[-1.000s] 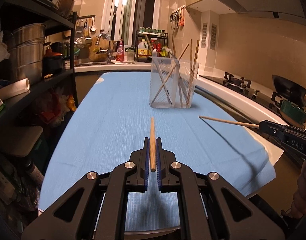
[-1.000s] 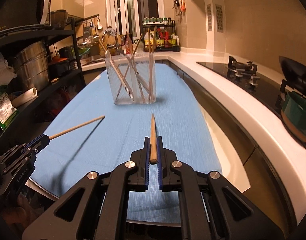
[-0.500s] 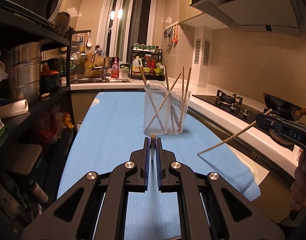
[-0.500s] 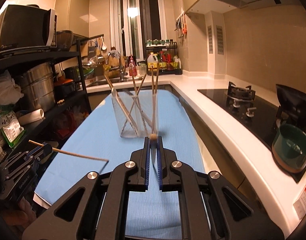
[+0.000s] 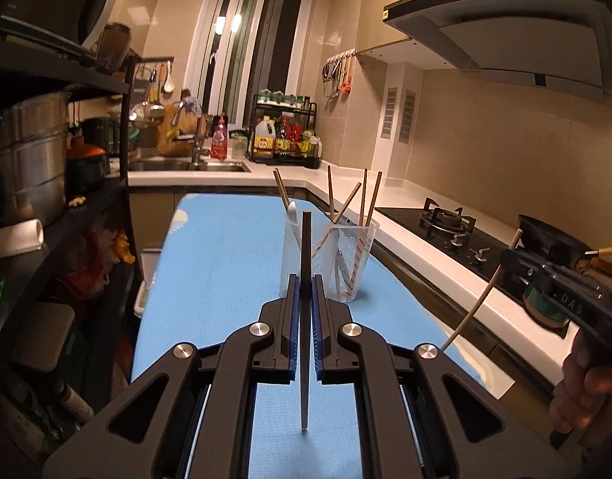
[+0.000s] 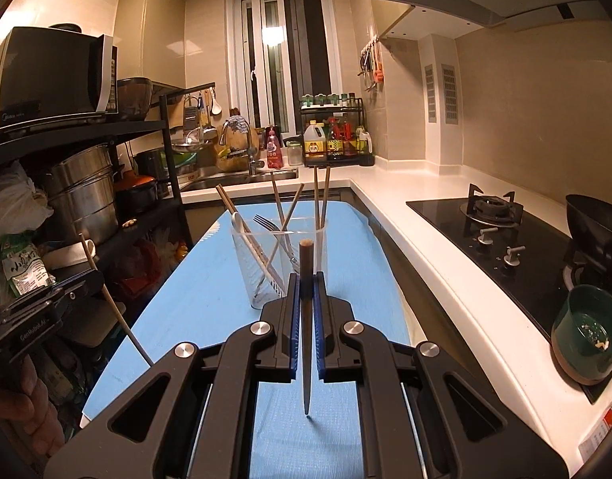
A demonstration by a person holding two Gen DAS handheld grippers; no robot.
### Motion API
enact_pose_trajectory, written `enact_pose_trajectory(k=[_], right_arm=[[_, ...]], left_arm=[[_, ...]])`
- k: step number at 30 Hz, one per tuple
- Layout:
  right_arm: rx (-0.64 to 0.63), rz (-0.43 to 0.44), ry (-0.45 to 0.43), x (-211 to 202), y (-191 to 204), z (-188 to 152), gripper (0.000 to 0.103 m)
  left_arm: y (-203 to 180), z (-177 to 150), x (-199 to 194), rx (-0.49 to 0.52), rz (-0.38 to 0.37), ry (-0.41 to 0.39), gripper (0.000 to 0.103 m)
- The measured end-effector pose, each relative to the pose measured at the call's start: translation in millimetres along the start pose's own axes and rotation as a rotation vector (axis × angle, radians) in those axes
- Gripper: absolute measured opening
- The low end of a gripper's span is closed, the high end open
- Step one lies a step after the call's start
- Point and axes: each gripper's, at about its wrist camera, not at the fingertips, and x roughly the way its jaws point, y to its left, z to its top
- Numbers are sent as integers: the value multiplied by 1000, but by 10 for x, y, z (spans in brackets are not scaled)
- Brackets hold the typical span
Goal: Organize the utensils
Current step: 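Lower the chopsticks into the container and open both tools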
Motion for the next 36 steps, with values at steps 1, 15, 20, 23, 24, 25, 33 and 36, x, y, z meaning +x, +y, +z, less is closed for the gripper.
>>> enact_pose_trajectory(k=[1, 15, 20, 23, 24, 25, 33, 36], right_arm=[[0, 2, 1, 20, 4, 17, 7], [-10, 1, 17, 344, -87, 355, 7], [-6, 32, 34, 502, -176, 591, 7], [1, 45, 25, 568, -227, 792, 7], [1, 50, 15, 576, -230, 869, 7], [1, 58, 0, 581, -237, 974, 7], [-30, 101, -117, 638, -127, 1662, 7], [-43, 106, -132, 755, -87, 1799, 7]], left_arm=[[22, 31, 27, -11, -2, 13, 6], [82, 360, 358, -29, -50, 98, 6], [71, 529, 526, -17, -71, 113, 6], [71, 712, 607, -7, -79, 106, 6], [66, 798, 631, -3, -83, 98, 6], [61, 873, 650, 1, -85, 89, 6], [-78, 1635, 830, 39, -99, -19, 6], [-136, 1862, 929, 57, -98, -58, 6]])
